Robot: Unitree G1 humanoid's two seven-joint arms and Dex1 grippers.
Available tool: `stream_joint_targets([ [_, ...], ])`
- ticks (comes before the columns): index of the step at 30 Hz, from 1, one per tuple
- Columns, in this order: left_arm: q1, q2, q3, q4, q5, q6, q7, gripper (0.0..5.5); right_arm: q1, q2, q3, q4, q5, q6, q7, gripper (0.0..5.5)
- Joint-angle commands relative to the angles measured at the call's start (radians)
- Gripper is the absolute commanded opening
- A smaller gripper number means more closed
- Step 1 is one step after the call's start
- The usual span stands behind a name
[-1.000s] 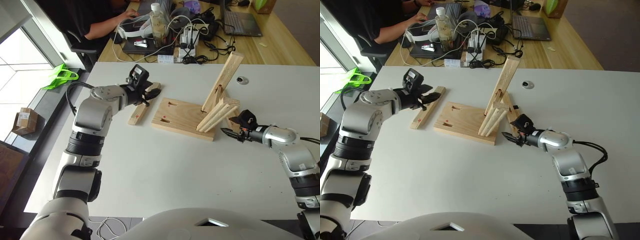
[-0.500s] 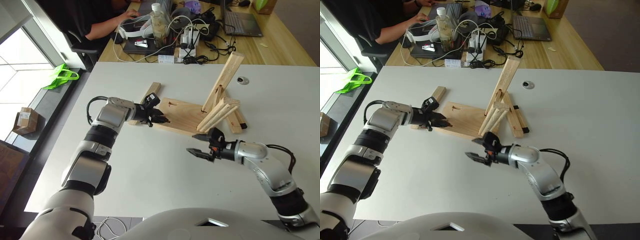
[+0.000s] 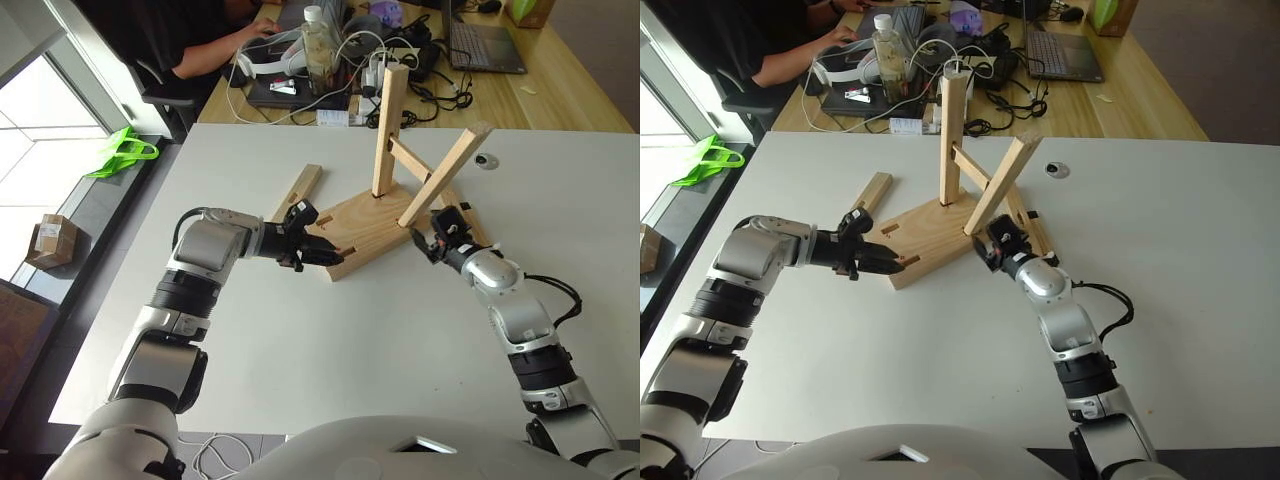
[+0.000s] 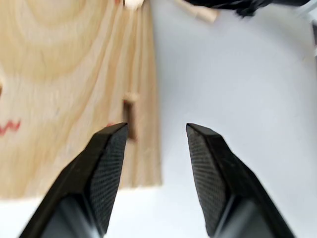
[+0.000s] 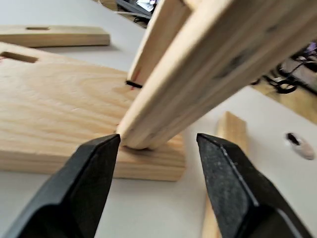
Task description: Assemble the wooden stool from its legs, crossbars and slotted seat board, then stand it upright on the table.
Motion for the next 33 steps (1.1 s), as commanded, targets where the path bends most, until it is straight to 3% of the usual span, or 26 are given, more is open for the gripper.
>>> stream_joint_targets([
  [1,-0.049,-0.057,0.132,-0.006,-0.045,0.014,0.141,2.17,-0.016,0.048,-0.038,-0.01,0.074,0.024,0.042,2.89],
  [3,-0.13,-0.091,0.224,0.151,-0.024,-0.049,0.293,2.17,0.001,0.062,-0.038,-0.046,0.122,0.094,0.082,2.89],
  [6,-0.222,-0.101,0.211,0.429,0.076,-0.198,0.424,2.17,0.027,0.087,-0.034,-0.115,0.186,0.2,0.11,2.89],
  [13,-0.303,-0.189,0.134,0.795,0.184,-0.264,0.401,2.17,0.04,0.176,-0.047,-0.26,0.31,0.431,0.077,2.89],
  [16,-0.247,-0.185,0.122,0.743,0.167,-0.187,0.318,2.17,0.05,0.175,-0.057,-0.293,0.333,0.506,0.059,2.89],
  [20,-0.062,-0.152,0.13,0.376,0.082,0.017,0.261,2.17,0.05,0.171,-0.133,-0.272,0.29,0.548,-0.048,2.89],
  [24,0.065,-0.171,0.21,0.062,-0.013,0.184,0.331,2.17,0.031,0.249,-0.24,-0.2,0.276,0.584,-0.2,2.89],
  [33,0.146,-0.283,0.317,-0.171,-0.144,0.332,0.508,2.17,-0.102,0.434,-0.403,-0.03,0.404,0.67,-0.308,2.89],
])
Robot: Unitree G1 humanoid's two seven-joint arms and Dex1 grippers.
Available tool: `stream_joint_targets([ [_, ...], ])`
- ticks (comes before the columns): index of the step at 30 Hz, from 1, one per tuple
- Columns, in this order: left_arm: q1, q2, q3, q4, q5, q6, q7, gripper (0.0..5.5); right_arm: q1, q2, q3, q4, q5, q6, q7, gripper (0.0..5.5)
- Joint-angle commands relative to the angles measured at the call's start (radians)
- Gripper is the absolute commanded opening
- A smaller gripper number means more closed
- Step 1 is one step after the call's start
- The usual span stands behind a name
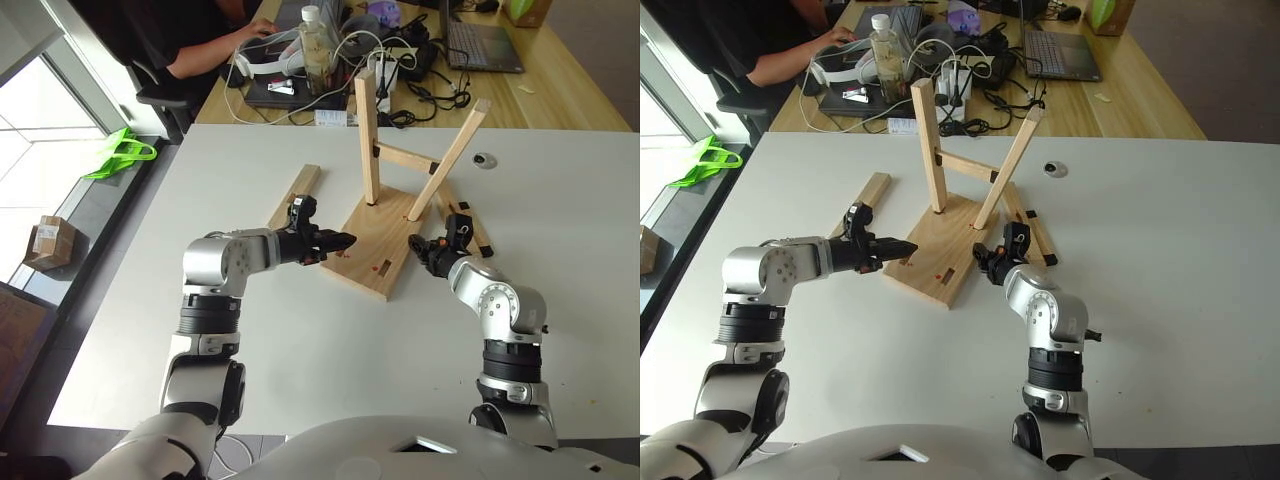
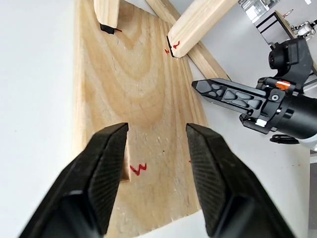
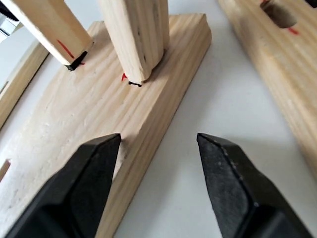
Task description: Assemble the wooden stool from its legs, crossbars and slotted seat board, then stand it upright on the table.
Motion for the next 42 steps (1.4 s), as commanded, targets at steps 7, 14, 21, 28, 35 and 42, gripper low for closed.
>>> stream_joint_targets([
  [7,-0.052,0.068,0.031,0.13,0.079,-0.126,0.162,2.17,-0.104,0.073,-0.016,0.131,0.019,-0.039,-0.048,2.89],
  [14,0.037,0.035,-0.103,0.052,0.048,-0.055,0.124,2.17,-0.161,0.075,-0.015,0.228,0.008,-0.102,-0.056,2.89],
  [21,0.031,0.003,-0.084,-0.033,0.022,-0.022,0.168,2.17,-0.213,0.067,-0.005,0.327,-0.004,-0.16,-0.04,2.89],
  [28,0.036,0.099,-0.06,-0.132,0.122,-0.14,0.263,2.17,-0.163,-0.091,0.132,0.168,-0.092,-0.234,0.089,2.89],
  [35,0.136,0.193,-0.077,-0.153,0.266,-0.259,0.381,2.17,-0.149,-0.384,0.121,0.211,-0.186,-0.397,0.254,2.89],
  [42,0.105,0.054,-0.001,-0.219,0.269,-0.418,0.498,2.17,-0.201,-0.478,0.13,0.586,-0.254,-0.631,0.348,2.89],
])
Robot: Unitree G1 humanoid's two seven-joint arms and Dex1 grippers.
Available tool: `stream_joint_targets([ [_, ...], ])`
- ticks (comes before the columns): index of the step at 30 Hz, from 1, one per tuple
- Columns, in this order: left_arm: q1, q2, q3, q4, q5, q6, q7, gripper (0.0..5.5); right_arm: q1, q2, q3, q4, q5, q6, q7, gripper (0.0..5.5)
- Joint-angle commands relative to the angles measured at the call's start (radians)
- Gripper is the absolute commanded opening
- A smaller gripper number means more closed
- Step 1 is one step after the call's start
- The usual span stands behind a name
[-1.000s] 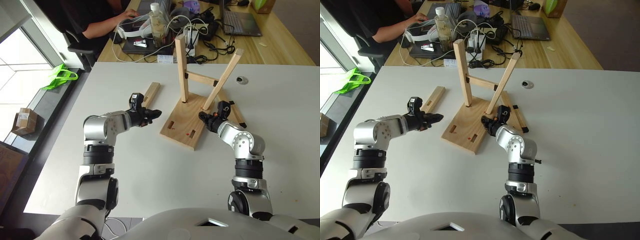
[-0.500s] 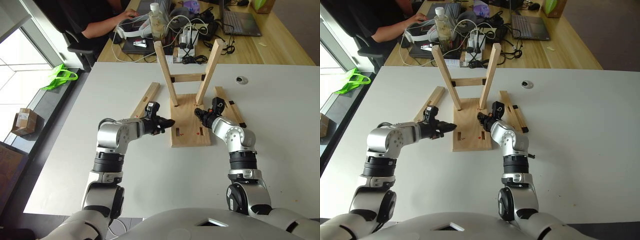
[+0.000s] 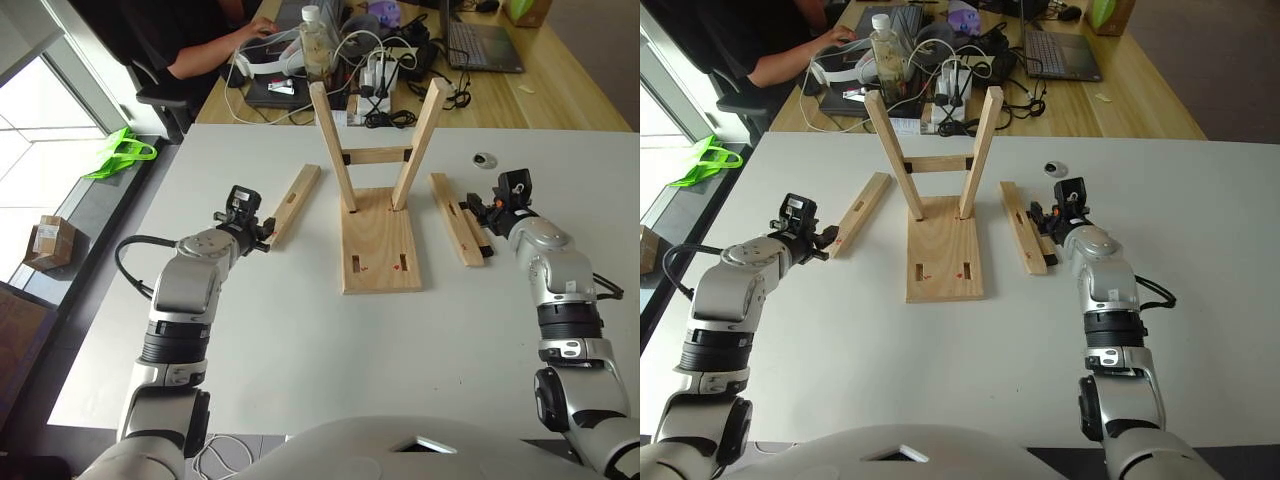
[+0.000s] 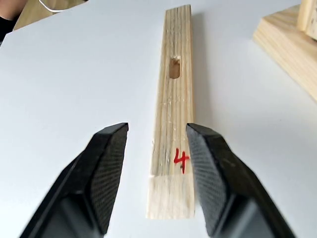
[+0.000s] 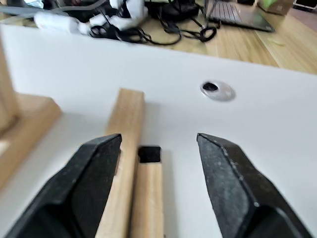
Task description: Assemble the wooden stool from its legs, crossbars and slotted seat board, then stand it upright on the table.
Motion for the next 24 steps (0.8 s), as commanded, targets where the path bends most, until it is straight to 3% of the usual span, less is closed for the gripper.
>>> stream_joint_targets([
  [1,-0.004,-0.113,0.052,-0.107,-0.019,-0.093,0.086,2.17,-0.035,-0.048,0.02,0.15,-0.035,-0.089,0.082,2.89],
  [4,0.054,-0.178,0.068,-0.186,-0.023,-0.124,0.138,2.17,-0.034,-0.081,0.041,0.223,-0.055,-0.135,0.152,2.89],
  [10,0.106,-0.181,0.082,-0.193,0.009,-0.129,0.175,2.17,-0.006,-0.132,0.074,0.259,-0.079,-0.172,0.28,2.89],
  [24,0.124,-0.214,0.064,-0.241,0.013,-0.118,0.202,2.17,0.069,-0.152,0.099,0.032,-0.066,-0.087,0.38,2.89],
])
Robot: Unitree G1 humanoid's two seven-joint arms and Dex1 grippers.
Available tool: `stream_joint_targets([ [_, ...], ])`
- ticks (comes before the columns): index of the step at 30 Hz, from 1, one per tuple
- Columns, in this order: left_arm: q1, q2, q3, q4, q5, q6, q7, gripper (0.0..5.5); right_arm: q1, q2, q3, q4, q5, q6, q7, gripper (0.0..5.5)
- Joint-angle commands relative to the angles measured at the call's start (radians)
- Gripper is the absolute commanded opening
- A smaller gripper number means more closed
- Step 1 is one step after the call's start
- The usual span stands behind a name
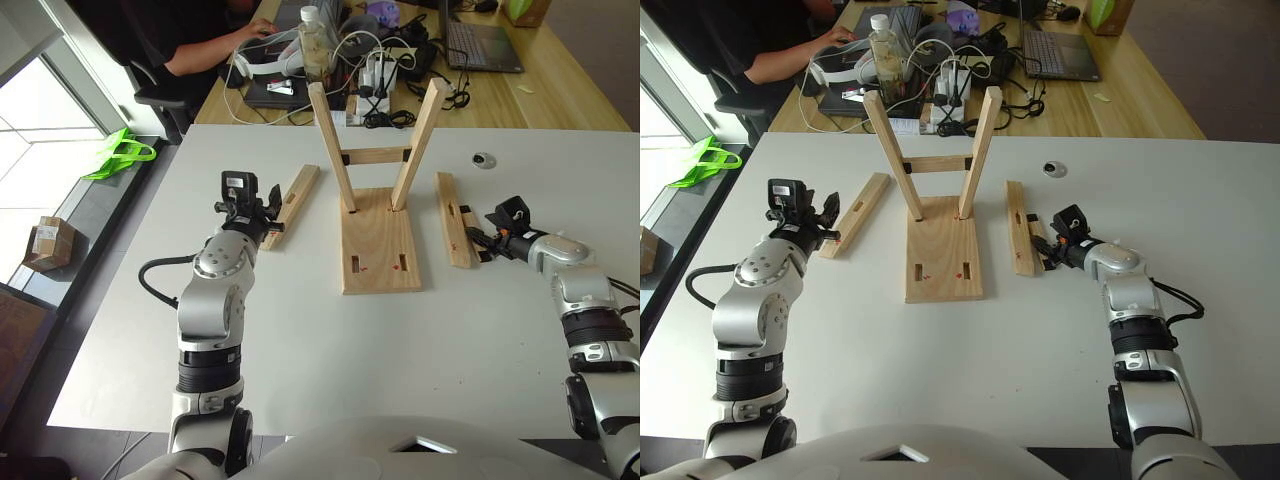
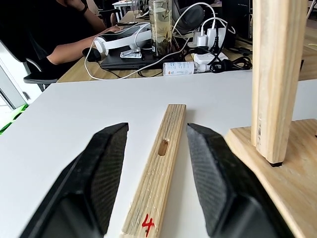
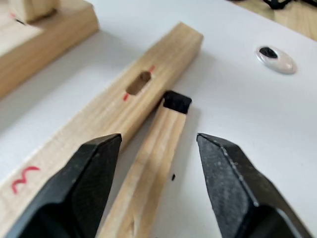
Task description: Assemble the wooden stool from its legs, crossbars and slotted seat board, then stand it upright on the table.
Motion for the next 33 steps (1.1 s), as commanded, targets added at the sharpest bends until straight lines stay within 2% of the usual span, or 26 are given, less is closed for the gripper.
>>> stream_joint_targets([
  [1,0.009,-0.014,-0.013,-0.018,0.006,0.014,0.007,2.17,0.018,-0.013,0.022,0.013,-0.026,0.024,0.0,2.89],
  [5,0.022,-0.048,-0.044,-0.055,0.004,0.029,0.016,2.17,-0.007,0.013,-0.008,0.082,-0.029,0.006,-0.068,2.89],
  [9,0.033,-0.069,-0.077,-0.071,0.009,0.036,0.02,2.17,-0.001,0.026,-0.042,0.068,0.02,0.027,-0.059,2.89],
  [18,0.022,-0.061,-0.07,-0.081,0.009,0.048,0.02,2.17,0.067,-0.02,0.008,0.009,-0.013,0.063,0.0,2.89],
  [23,0.009,-0.02,-0.089,-0.093,0.048,0.031,0.012,2.19,0.055,0.002,0.012,0.019,-0.017,0.056,-0.028,2.22],
  [28,-0.011,-0.023,-0.093,-0.092,0.051,0.019,0.009,2.19,0.036,0.017,-0.008,0.016,0.001,0.052,-0.047,1.28],
  [31,-0.015,0.019,-0.141,-0.091,0.099,-0.04,-0.009,2.19,0.022,0.016,-0.019,-0.009,0.011,0.044,-0.046,1.28],
  [33,-0.044,0.121,-0.185,-0.092,0.208,-0.159,-0.031,2.19,-0.025,0.014,-0.074,-0.056,0.072,0.076,-0.036,1.28],
])
